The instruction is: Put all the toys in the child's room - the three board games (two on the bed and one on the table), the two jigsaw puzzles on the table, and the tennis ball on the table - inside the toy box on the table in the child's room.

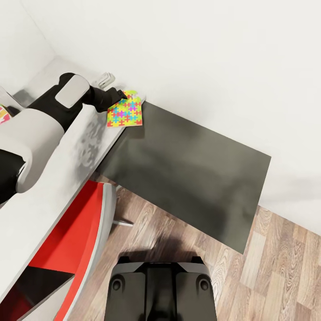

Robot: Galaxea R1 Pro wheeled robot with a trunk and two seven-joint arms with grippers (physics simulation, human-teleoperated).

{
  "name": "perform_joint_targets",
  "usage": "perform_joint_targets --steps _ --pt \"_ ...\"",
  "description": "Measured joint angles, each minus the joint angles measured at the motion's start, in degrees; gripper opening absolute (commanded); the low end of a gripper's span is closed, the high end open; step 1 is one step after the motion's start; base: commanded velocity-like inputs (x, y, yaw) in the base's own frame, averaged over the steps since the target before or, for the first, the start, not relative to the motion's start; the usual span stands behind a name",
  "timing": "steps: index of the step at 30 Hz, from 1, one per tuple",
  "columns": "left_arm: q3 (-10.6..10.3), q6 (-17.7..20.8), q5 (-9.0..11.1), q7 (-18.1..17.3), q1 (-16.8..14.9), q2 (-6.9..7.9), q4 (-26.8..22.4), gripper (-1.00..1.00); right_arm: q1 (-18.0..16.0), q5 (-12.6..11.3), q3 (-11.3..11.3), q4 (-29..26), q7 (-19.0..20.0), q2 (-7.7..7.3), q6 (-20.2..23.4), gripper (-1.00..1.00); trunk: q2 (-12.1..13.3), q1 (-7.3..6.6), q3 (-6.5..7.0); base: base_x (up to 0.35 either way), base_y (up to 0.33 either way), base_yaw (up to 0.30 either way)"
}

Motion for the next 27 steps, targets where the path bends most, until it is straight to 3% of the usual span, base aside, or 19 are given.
perform_joint_targets --steps 4,6,7,10,11,13,17,27 --pt "0.53 0.29 0.03 0.01 0.76 0.38 -1.43 1.00 0.00 0.01 0.00 0.00 0.00 -0.03 0.00 1.00 0.00 0.00 0.00 0.000 0.000 0.000" --pt "1.93 0.58 0.40 -0.02 1.79 0.96 -3.18 1.00 0.00 0.00 0.00 0.00 -0.01 -0.05 0.00 1.00 0.00 0.00 0.00 0.000 0.000 0.000" --pt "2.93 0.70 1.64 -0.10 1.85 1.37 -3.09 1.00 0.00 -0.01 0.02 0.00 0.01 -0.07 0.00 1.00 0.00 0.00 0.00 0.000 0.000 0.000" --pt "4.93 1.27 1.75 -0.11 2.08 2.31 -3.25 1.00 0.01 0.00 0.09 0.00 0.04 -0.03 0.00 1.00 0.01 0.01 0.00 0.000 0.000 0.000" --pt "5.72 1.90 0.51 0.15 2.45 2.71 -4.30 1.00 0.01 0.00 0.16 0.00 0.05 0.00 0.00 1.00 0.04 0.03 -0.01 0.000 0.000 0.000" --pt "6.62 2.23 0.51 0.20 2.86 3.02 -5.67 1.00 0.03 -0.01 0.25 0.00 0.05 0.03 0.00 1.00 0.03 0.02 -0.01 0.000 0.000 0.000" --pt "9.37 3.69 0.56 1.32 4.21 3.77 -12.16 1.00 0.06 0.00 1.03 0.00 0.07 0.16 0.00 1.00 0.03 0.02 0.00 0.000 0.000 0.000" --pt "12.64 6.30 0.70 5.61 5.14 3.49 -20.94 1.00 0.08 0.03 3.02 0.00 0.02 0.39 0.00 1.00 0.03 0.02 -0.01 0.000 0.000 0.000"
